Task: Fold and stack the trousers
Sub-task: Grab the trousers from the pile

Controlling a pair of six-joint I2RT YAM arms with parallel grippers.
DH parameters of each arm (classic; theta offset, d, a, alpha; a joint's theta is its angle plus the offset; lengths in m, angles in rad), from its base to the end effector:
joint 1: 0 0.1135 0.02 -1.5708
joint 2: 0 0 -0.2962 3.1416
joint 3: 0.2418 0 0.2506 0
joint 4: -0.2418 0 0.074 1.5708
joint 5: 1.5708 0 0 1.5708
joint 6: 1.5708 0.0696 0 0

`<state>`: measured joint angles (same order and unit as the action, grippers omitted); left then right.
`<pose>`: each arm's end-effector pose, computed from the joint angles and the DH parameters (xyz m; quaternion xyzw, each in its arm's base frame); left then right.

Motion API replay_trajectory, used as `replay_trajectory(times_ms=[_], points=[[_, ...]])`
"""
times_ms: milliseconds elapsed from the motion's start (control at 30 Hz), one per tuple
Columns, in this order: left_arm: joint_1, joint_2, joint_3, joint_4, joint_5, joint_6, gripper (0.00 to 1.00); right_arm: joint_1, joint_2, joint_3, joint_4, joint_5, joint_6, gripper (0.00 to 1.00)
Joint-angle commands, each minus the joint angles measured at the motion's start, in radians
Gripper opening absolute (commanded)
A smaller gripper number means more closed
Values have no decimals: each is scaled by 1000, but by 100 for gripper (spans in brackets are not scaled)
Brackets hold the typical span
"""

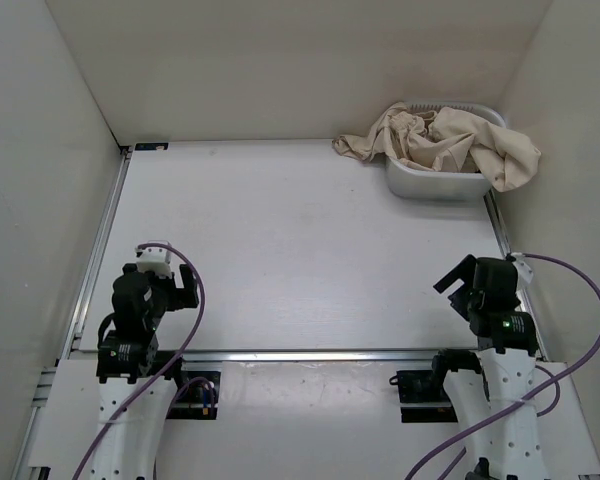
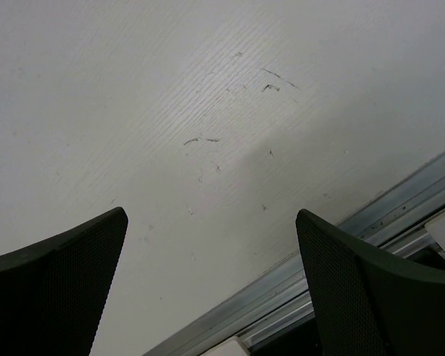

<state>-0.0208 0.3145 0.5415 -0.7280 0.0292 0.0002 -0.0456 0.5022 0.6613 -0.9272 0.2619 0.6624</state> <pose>0.0878 -0.0039 0.2494 0.0165 0.8601 -0.0178 0.5095 0.0918 -0.0222 0.2558 0.3642 0.8384 0.0030 0.4055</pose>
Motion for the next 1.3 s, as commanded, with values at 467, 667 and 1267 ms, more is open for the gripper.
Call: replay_trajectory(times_ms=[467,667,1267], points=[[7,274,247,1,202,0,100,0,1114,1257,43,9,-322,99],[7,483,319,16,311,0,100,-10,1633,1820,105,-26,-276,99],[16,534,328,38,328,0,100,13,1641,1683,278,-20,-323,0]])
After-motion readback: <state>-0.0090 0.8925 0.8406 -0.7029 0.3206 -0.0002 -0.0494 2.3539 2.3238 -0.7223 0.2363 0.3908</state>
